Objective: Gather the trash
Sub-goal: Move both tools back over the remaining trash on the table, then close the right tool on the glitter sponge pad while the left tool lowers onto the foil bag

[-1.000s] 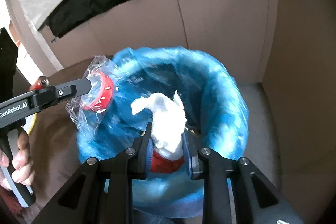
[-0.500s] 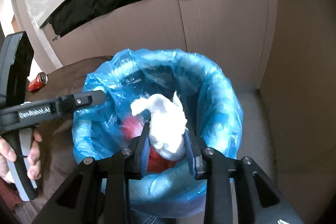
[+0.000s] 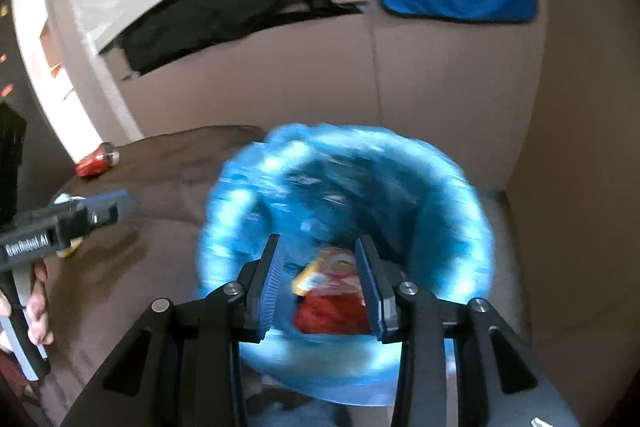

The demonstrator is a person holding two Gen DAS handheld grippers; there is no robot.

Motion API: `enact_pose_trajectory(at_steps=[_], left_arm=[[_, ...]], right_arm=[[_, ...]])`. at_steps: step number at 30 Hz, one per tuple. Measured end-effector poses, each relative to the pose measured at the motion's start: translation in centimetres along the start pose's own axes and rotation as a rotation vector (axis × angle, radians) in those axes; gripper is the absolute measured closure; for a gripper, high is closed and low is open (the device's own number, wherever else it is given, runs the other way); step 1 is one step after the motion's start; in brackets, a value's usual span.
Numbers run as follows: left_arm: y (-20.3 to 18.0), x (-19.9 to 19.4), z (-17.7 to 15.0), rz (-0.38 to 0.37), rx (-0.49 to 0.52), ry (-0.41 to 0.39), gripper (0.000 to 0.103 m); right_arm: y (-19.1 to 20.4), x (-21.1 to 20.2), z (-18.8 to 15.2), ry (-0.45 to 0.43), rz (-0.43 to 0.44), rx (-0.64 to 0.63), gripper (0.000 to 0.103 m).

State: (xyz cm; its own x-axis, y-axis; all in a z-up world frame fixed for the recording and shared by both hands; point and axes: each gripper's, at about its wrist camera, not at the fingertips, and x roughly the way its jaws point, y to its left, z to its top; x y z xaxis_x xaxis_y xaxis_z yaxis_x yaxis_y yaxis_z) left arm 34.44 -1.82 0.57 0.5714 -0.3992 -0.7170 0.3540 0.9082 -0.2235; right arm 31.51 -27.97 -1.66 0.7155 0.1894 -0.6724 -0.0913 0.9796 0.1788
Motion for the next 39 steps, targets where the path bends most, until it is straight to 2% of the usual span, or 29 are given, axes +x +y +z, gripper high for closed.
enact_pose_trajectory(at_steps=[6, 12, 15, 19, 25, 28, 30, 32, 36, 39], left_arm=[[9.3, -6.8, -3.7, 0.205, -0.079, -0.063, 0.068], [18.8, -13.0, -7.1, 0.341, -0.210, -0.119, 0.068], [22.5, -15.6, -8.6, 0.382, -0.270, -0.143, 0.068], [26.6, -18.3, -10.2, 0.406, -0.346, -0.171, 0.068], [29.0, -19.9, -11.9, 0.402, -0.384, -0.181, 0.067], [29.3, -20.0, -12.1, 0.388, -0.393, -0.187, 0.067], [29.2, -19.9, -11.9, 0.371, -0.392, -0.185, 0.067], [29.1, -19.6, -11.7, 0.360, -0.372, -0.178, 0.067], [27.9, -18.6, -10.7, 0.325, -0.264, -0.144, 0.067], [27.2, -17.6, -9.7, 0.317, -0.187, -0.112, 0.066]], right_arm=[[9.5, 1.7, 1.2, 0.034, 0.124, -0.132, 0.067], [20.1, 5.7, 1.0, 0.127, 0.292, -0.250, 0.067], [25.8, 8.2, 0.7, 0.180, 0.377, -0.293, 0.067], [30.7, 11.7, 0.7, 0.246, 0.425, -0.328, 0.067], [33.8, 16.1, 0.4, 0.323, 0.420, -0.296, 0.065], [34.9, 16.8, -0.1, 0.320, 0.385, -0.322, 0.056], [35.6, 16.6, -0.4, 0.304, 0.366, -0.345, 0.056], [35.9, 16.3, -0.7, 0.290, 0.343, -0.369, 0.063], [35.0, 15.2, -0.6, 0.266, 0.319, -0.365, 0.094], [33.5, 14.6, -0.2, 0.292, 0.348, -0.330, 0.100]])
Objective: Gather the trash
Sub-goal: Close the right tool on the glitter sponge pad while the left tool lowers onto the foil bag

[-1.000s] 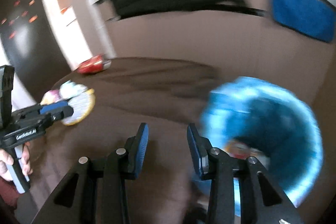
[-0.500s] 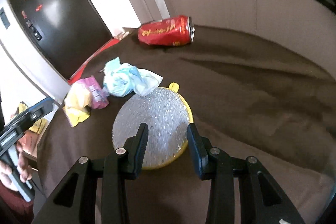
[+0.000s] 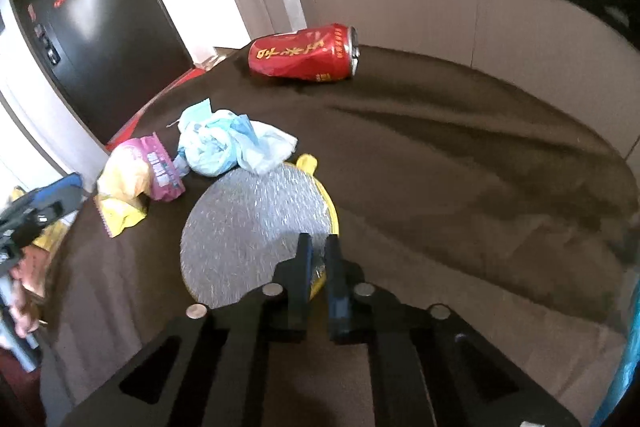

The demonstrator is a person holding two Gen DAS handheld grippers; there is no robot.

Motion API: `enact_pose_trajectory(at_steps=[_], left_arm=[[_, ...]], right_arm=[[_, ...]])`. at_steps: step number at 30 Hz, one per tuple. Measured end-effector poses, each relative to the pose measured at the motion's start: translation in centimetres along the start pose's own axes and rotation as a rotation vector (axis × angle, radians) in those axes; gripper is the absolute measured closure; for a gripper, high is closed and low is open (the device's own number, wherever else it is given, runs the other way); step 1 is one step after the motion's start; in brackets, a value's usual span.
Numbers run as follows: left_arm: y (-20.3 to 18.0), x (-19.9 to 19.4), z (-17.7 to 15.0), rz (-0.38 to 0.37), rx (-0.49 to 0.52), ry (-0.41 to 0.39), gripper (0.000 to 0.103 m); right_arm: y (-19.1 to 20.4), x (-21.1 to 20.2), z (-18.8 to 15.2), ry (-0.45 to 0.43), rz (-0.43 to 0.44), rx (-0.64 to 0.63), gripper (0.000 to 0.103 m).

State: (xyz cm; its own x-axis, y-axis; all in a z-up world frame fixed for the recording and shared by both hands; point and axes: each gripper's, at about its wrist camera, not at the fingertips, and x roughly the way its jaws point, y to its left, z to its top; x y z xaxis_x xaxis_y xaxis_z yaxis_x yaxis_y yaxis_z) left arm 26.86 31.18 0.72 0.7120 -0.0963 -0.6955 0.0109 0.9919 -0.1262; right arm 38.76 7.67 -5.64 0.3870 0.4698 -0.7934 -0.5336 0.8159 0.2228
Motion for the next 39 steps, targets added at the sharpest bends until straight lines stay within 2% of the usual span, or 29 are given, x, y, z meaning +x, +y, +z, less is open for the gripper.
enact_pose_trajectory(at_steps=[4, 6, 7, 11, 12, 13, 15, 20, 23, 26, 29, 30, 32, 34, 36, 39], left_arm=[[-0.7, 1.9, 1.2, 0.009, 0.065, 0.043, 0.066], [-0.4, 2.7, 1.5, 0.020, 0.040, 0.048, 0.066], [-0.3, 3.0, 1.6, 0.020, 0.028, 0.050, 0.066], [0.5, 4.3, 1.2, 0.023, -0.017, 0.079, 0.067], [0.7, 4.5, 1.0, 0.023, -0.028, 0.091, 0.068], [0.9, 4.7, 0.8, 0.025, -0.043, 0.102, 0.069], [1.3, 5.0, 0.4, 0.016, -0.071, 0.120, 0.082], [0.6, 6.4, -0.7, 0.023, -0.036, 0.165, 0.092], [0.4, 6.8, -0.7, 0.015, -0.028, 0.166, 0.094], [0.4, 7.2, -0.6, 0.004, -0.029, 0.171, 0.096], [0.3, 7.4, -0.6, 0.002, -0.025, 0.168, 0.096], [0.2, 7.4, -0.6, 0.001, -0.026, 0.167, 0.096], [0.3, 7.4, -0.6, -0.004, -0.031, 0.162, 0.096], [0.3, 7.2, -0.7, -0.008, -0.038, 0.158, 0.096], [0.3, 7.0, -0.8, -0.013, -0.041, 0.156, 0.096], [0.2, 6.8, -0.9, -0.022, -0.044, 0.154, 0.096]], right_arm=[[-1.2, -1.6, -1.1, -0.003, -0.007, 0.012, 0.101], [-1.9, -2.4, -1.6, -0.015, -0.015, 0.015, 0.100], [-2.2, -2.7, -1.5, -0.018, -0.002, 0.020, 0.096], [-2.4, -2.7, -1.5, 0.000, 0.077, 0.040, 0.092], [-2.2, -2.3, -1.3, 0.007, 0.087, 0.041, 0.088], [-1.9, -1.5, -1.0, 0.017, 0.099, 0.041, 0.080], [-1.8, -0.6, -1.0, 0.028, 0.104, 0.050, 0.071], [-2.8, 0.4, -0.5, 0.006, 0.162, 0.150, 0.068], [-2.8, 1.0, 0.0, -0.002, 0.192, 0.173, 0.062], [-1.7, 1.5, 0.5, -0.022, 0.142, 0.127, 0.060], [0.2, 1.9, 1.0, -0.030, 0.066, 0.026, 0.054], [0.7, 2.1, 1.1, -0.031, 0.044, 0.000, 0.054], [1.5, 2.3, 1.2, -0.022, 0.033, -0.035, 0.066], [1.3, 2.1, 1.2, -0.001, 0.121, -0.004, 0.085], [1.1, 1.8, 1.0, 0.005, 0.184, 0.023, 0.088], [1.1, 0.8, 0.7, -0.012, 0.205, 0.011, 0.090]])
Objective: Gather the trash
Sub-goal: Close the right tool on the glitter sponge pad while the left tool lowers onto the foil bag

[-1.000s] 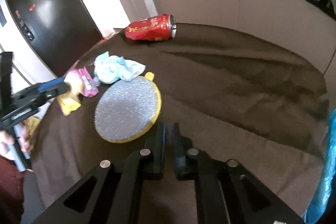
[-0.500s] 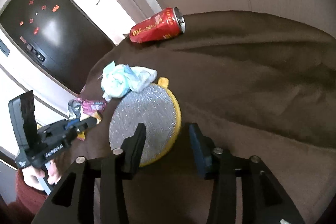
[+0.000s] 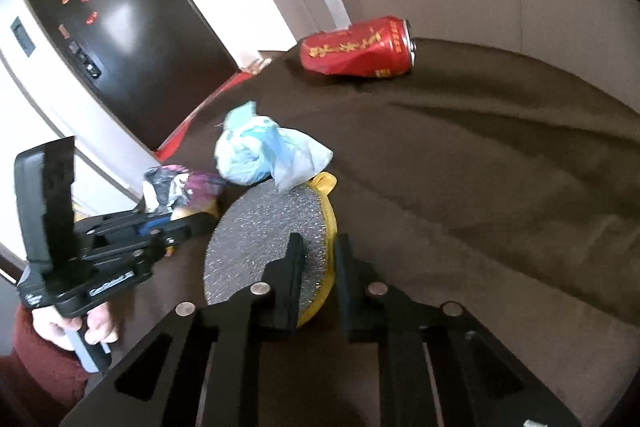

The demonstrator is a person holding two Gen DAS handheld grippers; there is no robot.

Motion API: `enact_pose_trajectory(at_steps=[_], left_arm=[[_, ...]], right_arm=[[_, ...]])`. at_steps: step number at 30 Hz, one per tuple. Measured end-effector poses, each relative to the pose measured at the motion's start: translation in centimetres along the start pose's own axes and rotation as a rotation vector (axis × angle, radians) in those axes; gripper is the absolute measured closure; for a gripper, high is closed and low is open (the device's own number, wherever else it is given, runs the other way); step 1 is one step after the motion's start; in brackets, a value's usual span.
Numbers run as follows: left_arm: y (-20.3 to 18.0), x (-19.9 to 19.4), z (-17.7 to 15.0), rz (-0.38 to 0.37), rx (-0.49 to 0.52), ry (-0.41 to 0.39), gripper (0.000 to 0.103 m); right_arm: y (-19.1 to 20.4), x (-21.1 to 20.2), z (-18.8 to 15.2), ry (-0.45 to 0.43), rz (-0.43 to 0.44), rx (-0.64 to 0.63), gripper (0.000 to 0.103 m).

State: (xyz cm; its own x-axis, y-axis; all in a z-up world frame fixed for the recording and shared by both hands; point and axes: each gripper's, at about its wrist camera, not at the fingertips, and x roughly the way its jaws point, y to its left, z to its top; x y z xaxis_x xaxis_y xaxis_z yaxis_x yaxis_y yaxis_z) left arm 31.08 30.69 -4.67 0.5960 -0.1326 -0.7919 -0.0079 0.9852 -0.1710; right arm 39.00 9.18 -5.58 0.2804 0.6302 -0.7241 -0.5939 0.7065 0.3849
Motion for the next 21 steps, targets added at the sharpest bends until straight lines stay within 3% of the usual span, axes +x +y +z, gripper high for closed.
enact_pose_trajectory(at_steps=[3, 6, 11, 21], left_arm=[[0.1, -0.2, -0.2, -0.005, -0.007, -0.005, 0.096], [0.2, -0.5, -0.4, -0.010, -0.022, -0.009, 0.096], [0.4, -1.8, -1.2, -0.037, -0.064, -0.020, 0.096], [-3.8, -3.9, -1.9, -0.137, -0.047, -0.051, 0.096]], right_arm=[[0.5, -1.1, -0.2, 0.000, 0.083, -0.001, 0.092], [1.5, -1.8, -0.3, -0.013, 0.090, -0.025, 0.093], [2.4, -3.1, -0.6, -0.038, 0.021, -0.052, 0.094], [-1.6, -8.9, -2.7, -0.096, -0.150, -0.004, 0.094]])
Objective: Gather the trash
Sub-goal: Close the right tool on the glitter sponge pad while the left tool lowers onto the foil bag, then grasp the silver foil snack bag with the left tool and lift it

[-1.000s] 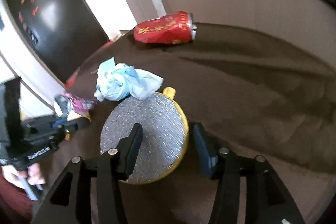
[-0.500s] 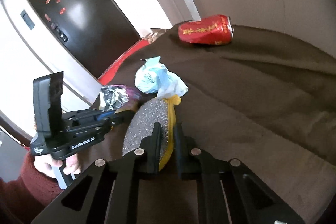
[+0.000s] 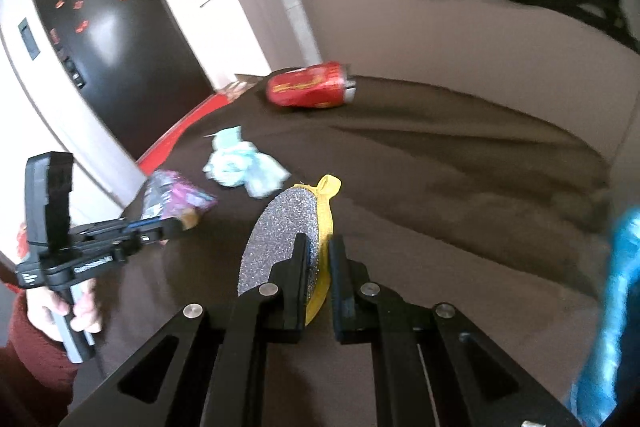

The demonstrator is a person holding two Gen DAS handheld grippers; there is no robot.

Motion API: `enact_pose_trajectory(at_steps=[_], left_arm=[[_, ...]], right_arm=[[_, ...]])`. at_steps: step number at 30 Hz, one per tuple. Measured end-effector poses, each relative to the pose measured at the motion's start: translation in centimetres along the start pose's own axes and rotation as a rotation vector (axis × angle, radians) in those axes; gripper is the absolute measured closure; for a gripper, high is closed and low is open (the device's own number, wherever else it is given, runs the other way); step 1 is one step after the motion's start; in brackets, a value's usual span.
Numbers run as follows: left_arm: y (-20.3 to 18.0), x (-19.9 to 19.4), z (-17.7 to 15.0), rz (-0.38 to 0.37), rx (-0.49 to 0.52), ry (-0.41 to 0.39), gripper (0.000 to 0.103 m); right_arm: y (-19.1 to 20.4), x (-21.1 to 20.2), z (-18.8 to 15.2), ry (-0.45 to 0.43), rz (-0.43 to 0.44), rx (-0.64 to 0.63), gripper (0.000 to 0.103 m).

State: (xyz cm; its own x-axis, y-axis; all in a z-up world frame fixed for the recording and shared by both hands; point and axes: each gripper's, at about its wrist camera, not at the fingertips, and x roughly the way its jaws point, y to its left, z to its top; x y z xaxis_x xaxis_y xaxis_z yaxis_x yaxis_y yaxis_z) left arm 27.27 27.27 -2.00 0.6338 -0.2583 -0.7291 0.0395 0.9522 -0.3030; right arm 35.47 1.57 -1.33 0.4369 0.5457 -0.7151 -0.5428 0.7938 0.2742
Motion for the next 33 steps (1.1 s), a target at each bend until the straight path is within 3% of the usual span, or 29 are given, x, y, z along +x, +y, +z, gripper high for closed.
enact_pose_trajectory(at_steps=[5, 11, 15, 21, 25, 29, 33], left_arm=[[-2.9, 0.0, 0.0, -0.029, 0.046, -0.003, 0.096], [-3.8, -0.6, 0.0, -0.038, 0.057, -0.010, 0.096], [-3.5, -0.8, 0.2, -0.023, 0.047, -0.009, 0.094], [-2.5, -0.9, -0.2, 0.003, 0.041, 0.001, 0.094], [-1.4, -1.0, -0.4, 0.021, 0.023, 0.005, 0.094], [-0.5, -1.2, -0.5, 0.031, 0.002, -0.001, 0.094], [0.0, -1.2, -0.5, 0.041, -0.005, -0.001, 0.094]], right_arm=[[-1.5, -2.8, -0.4, -0.034, -0.085, -0.006, 0.094], [-1.9, -6.1, 0.3, -0.093, -0.164, -0.047, 0.094], [-1.0, -6.7, 0.6, -0.094, -0.138, -0.079, 0.094], [1.8, -4.1, -0.5, -0.036, -0.054, -0.149, 0.090], [3.6, -3.2, -1.0, -0.044, -0.042, -0.187, 0.088], [4.5, -1.9, -1.3, 0.002, 0.020, -0.188, 0.088], [4.5, -1.5, -1.7, 0.002, 0.018, -0.177, 0.089]])
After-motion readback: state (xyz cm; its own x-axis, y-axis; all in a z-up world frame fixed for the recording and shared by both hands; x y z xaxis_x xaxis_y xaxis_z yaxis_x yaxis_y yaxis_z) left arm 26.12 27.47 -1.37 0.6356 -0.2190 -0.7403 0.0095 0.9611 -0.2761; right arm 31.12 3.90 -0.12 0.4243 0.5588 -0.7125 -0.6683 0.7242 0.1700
